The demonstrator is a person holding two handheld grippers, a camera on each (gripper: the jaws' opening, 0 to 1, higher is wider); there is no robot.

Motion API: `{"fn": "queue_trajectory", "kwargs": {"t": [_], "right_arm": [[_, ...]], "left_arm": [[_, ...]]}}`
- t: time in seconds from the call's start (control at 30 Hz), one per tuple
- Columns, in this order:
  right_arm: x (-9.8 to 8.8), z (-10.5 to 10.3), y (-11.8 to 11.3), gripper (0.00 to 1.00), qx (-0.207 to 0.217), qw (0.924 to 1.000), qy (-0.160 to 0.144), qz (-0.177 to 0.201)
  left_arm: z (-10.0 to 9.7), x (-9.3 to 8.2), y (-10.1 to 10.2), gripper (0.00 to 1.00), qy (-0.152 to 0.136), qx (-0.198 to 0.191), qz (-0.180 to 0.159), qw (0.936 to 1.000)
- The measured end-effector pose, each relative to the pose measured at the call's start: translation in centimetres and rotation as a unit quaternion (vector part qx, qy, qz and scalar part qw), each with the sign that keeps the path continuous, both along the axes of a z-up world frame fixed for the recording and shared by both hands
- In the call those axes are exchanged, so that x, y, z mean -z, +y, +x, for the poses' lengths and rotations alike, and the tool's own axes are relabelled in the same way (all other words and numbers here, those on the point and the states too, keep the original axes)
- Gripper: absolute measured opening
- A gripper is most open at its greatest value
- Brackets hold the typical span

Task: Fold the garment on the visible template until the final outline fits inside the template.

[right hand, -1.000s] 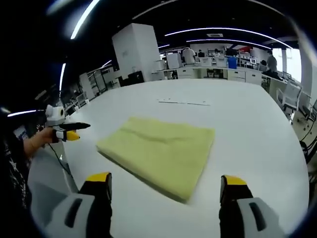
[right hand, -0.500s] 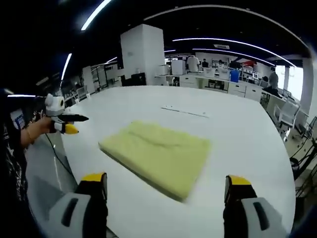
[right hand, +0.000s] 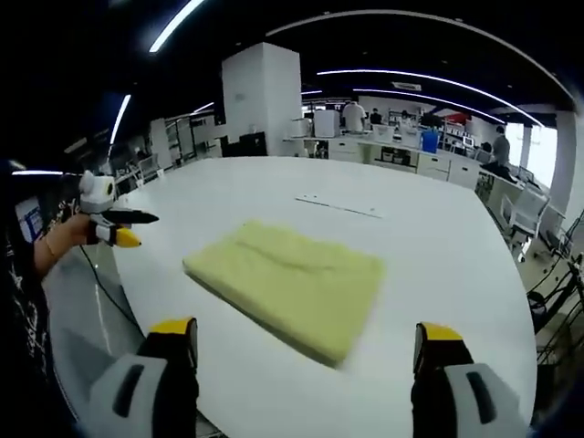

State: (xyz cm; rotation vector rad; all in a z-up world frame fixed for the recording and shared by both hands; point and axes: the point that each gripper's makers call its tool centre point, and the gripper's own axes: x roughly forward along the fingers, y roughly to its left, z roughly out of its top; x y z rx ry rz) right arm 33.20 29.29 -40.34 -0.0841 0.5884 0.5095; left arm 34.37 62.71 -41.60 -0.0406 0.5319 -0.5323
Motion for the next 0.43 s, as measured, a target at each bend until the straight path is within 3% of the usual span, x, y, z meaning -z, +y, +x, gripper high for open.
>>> {"fn": "queue_trajectory", "kwargs": {"t": [0.17,0.43], "right_arm": [[0.04,-0.36,-0.16,0.99,0.010,0.9999,-0.002,0.002],[0.29,-1.00,-0.05,0.99,0.014,0.9999,0.001,0.003]], "left_arm": [[-0.19,-0.28,0.46,0.99,-0.010,0.001,0.027,0.9996],[-0.39,-0.24,0.68,0.99,-0.008,0.002,0.028,0.9996]]}}
